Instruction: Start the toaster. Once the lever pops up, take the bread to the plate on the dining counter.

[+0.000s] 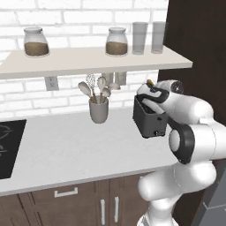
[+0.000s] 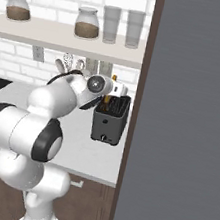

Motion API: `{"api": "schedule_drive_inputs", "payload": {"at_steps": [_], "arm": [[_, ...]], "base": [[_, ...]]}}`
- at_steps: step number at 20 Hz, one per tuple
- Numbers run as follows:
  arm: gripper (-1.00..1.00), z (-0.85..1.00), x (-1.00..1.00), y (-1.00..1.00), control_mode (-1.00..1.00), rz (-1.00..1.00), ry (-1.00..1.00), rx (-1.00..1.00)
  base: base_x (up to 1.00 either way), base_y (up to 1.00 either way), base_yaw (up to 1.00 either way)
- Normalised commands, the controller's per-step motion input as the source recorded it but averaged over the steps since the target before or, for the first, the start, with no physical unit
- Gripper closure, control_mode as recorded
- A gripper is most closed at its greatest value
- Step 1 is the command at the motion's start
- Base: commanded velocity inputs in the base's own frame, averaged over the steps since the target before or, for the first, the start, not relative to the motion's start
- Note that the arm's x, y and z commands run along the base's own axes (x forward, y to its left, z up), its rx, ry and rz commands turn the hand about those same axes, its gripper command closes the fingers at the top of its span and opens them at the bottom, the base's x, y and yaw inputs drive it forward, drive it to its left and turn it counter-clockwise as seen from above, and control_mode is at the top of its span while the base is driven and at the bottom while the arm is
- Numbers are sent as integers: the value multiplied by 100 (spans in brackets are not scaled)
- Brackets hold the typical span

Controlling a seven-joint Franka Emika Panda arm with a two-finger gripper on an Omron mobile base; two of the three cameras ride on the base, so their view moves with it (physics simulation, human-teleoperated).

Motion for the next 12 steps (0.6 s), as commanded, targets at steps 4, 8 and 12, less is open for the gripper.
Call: {"api": "schedule_drive_inputs", "payload": {"at_steps": [4, 8, 12], "arm": [[100, 67, -52, 0, -100, 0, 0, 0], [100, 54, -89, 3, -100, 0, 6, 0], [100, 58, -100, 16, -100, 0, 10, 0]], "base": [[0, 0, 0], [0, 0, 0], [0, 0, 0]]}}
